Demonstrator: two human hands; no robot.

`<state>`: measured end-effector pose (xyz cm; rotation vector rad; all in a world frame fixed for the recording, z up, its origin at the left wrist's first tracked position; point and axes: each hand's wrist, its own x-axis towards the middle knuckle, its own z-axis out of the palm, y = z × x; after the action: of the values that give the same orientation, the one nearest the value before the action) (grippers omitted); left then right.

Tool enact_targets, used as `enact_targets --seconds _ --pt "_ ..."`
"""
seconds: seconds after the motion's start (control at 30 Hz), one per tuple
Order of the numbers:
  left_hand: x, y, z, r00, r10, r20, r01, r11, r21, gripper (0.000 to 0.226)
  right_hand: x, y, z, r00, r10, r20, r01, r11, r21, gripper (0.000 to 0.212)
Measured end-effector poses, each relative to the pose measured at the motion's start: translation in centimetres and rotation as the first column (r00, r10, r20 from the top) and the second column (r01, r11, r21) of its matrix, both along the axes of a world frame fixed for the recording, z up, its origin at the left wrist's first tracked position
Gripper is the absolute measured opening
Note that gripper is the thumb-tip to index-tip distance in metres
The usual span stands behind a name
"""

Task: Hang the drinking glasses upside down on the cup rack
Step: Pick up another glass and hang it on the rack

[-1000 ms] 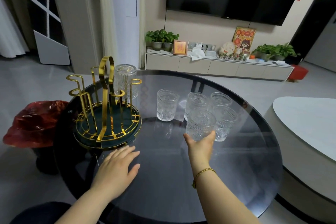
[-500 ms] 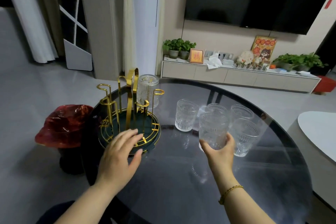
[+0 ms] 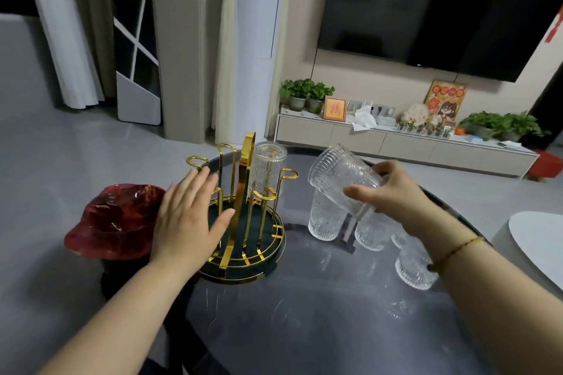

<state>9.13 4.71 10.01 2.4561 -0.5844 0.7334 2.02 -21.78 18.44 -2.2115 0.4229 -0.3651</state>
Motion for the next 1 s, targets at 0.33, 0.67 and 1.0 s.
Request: enact_targets --seconds 0.33,0.67,1.0 --pt "0.4 0.2 0.0 0.987 -0.106 0.119 0.116 0.989 -0.087 0.045 4.1 3.0 5.7 0.953 0.226 -0.200 -0.263 0.948 -0.180 0.076" --pt "0.4 0.4 -0.2 0.986 -0.107 0.128 0.126 0.980 -0.154 0.042 9.0 7.8 4.4 0.910 0.156 -0.384 -0.343 0.803 -0.487 0.081" --pt "0.6 0.2 -0.6 0.985 -0.097 0.144 0.122 0.976 -0.178 0.037 9.9 8.8 0.5 0.892 0.184 -0.412 -0.377 0.807 -0.455 0.078"
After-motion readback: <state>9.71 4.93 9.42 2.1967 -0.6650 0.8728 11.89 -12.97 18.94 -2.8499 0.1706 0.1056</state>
